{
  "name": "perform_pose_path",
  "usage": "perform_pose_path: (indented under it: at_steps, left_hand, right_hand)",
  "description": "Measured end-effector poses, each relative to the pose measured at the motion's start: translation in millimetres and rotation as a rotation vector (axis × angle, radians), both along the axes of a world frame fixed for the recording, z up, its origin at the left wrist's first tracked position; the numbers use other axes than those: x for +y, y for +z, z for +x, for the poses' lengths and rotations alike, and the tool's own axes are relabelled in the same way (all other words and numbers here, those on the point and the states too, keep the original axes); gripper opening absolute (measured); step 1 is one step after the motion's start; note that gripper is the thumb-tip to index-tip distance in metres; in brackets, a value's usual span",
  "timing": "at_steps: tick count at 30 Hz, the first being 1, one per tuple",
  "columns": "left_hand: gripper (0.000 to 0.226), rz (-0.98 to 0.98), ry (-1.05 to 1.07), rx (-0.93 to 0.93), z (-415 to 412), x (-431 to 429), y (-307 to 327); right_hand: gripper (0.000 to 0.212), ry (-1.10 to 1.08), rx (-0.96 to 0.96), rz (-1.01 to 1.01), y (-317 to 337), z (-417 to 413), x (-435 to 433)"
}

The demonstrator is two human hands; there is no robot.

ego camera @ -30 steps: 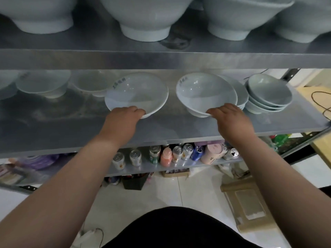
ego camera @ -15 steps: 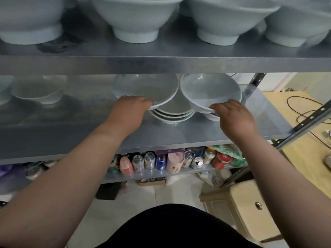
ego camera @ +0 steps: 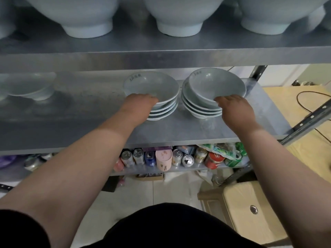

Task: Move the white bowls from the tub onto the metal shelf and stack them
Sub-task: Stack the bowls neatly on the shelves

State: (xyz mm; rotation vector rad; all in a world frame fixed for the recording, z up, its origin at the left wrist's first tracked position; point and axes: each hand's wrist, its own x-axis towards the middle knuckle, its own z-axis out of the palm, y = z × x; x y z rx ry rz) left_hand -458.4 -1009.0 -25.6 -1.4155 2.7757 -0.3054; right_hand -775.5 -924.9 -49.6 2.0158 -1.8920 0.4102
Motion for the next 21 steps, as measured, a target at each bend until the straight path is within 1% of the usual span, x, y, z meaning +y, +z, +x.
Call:
perform_pose_path:
  at_steps: [4,6,8,10,12,14,17,19,20,21]
  left_hand:
    - [0.032,0.019,0.0,-0.007,-6.5,-5.6,-10.2]
    - [0.032,0.071,-0.003,0.025,-7.6,-9.4,-13.0]
    - [0.026,0.16,0.0,0.078,-6.9,-12.9,-15.3]
    - [0.021,0.19,-0.009,0.131,-5.3,-14.7,-18.9]
    - [0.029,0.17,-0.015,0.153,-4.9,-15.1,-21.4]
    - [0.033,0.162,-0.019,0.133,-5.5,-14.4,-21.4]
    - [0.034,0.145,-0.01,0.11,-6.9,-14.8,-20.1]
    - [0.033,0.184,0.018,0.138,-6.6,-13.7,-18.9]
    - [0.032,0.21,0.026,0.18,-4.8,-12.4,-18.6]
    - [0.03,0.228,0.028,0.26,-1.2,-9.0,-17.6]
  right_hand:
    - [0.048,0.041,0.0,0.1,-4.0,-1.6,-11.7]
    - [0.042,0.091,0.003,0.147,-5.0,-2.9,-18.9]
    - [0.032,0.109,-0.014,0.173,-8.0,-4.8,-25.5]
    - [0.04,0.105,-0.069,0.201,-13.3,-4.0,-29.7]
    - [0.05,0.109,-0.056,0.199,-19.8,-2.7,-32.7]
    - [0.055,0.118,-0.034,0.209,-22.2,-3.9,-35.2]
    - [0.056,0.113,-0.039,0.232,-20.9,-6.9,-37.5]
    - [0.057,0.086,-0.077,0.224,-18.2,-3.2,-34.6]
    - [0.055,0.077,-0.112,0.204,-16.5,0.5,-31.3]
    - [0.051,0.08,-0.149,0.169,-15.6,5.3,-26.9]
